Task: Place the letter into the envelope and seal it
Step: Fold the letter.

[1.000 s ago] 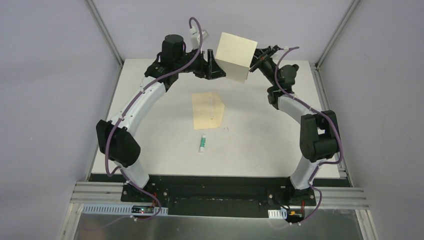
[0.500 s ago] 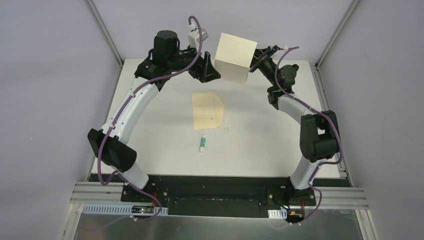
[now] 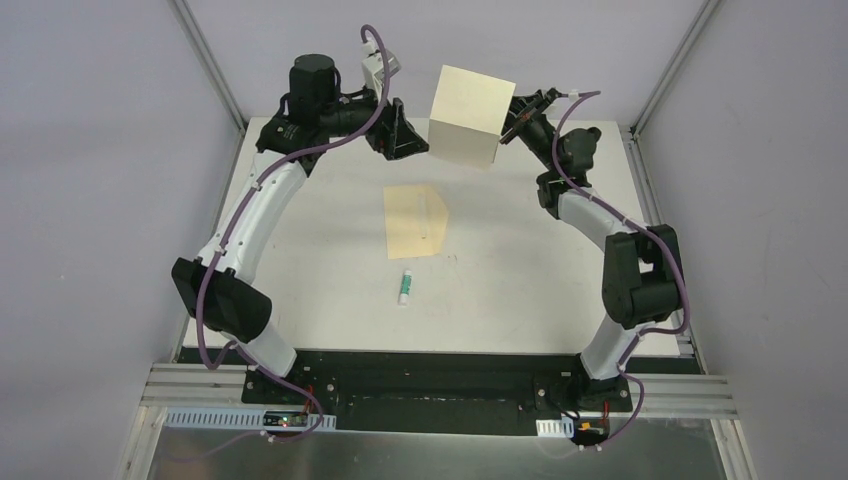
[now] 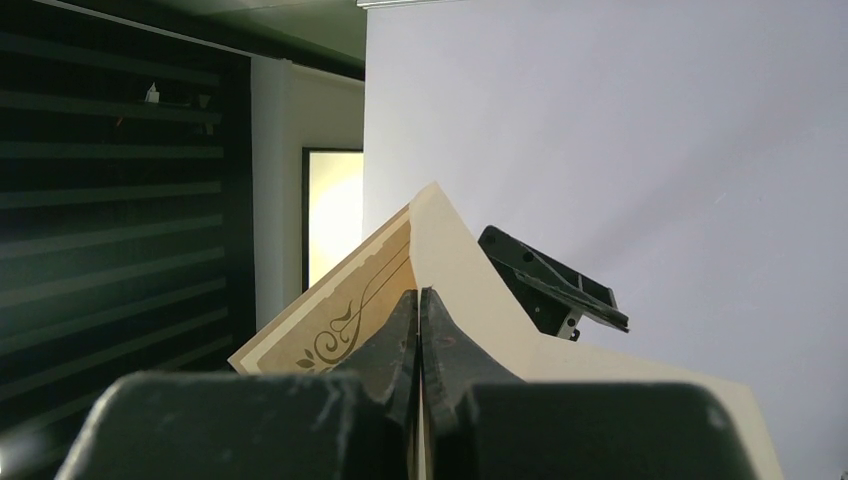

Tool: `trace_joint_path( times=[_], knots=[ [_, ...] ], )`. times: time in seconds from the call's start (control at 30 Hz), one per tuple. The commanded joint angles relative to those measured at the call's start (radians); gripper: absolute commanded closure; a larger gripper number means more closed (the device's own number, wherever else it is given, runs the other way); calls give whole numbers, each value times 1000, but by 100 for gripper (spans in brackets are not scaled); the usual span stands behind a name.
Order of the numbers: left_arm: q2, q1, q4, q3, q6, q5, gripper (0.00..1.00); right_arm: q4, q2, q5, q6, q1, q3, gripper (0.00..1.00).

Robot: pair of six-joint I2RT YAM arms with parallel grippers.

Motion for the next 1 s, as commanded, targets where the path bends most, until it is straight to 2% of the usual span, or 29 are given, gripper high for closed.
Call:
trace_joint_path(
  times=[0.0,0.33,0.57,0.8,0.97],
  knots=[
    [9,6,113,39,16,120,30,13,-66,-24,189,0,26,100],
    [29,6,411,-42,-89,245,29,-24,-98,-31,195,1,36,100],
    [32,6,515,-100,-97,268,29,-34,-115,-33,194,-2,36,100],
    [24,4,725,-191,-186,319,36,-44,-114,-37,192,-1,57,100],
    [38,4,864,-222,-322,347,44,-48,-116,-37,187,-2,58,100]
  ],
)
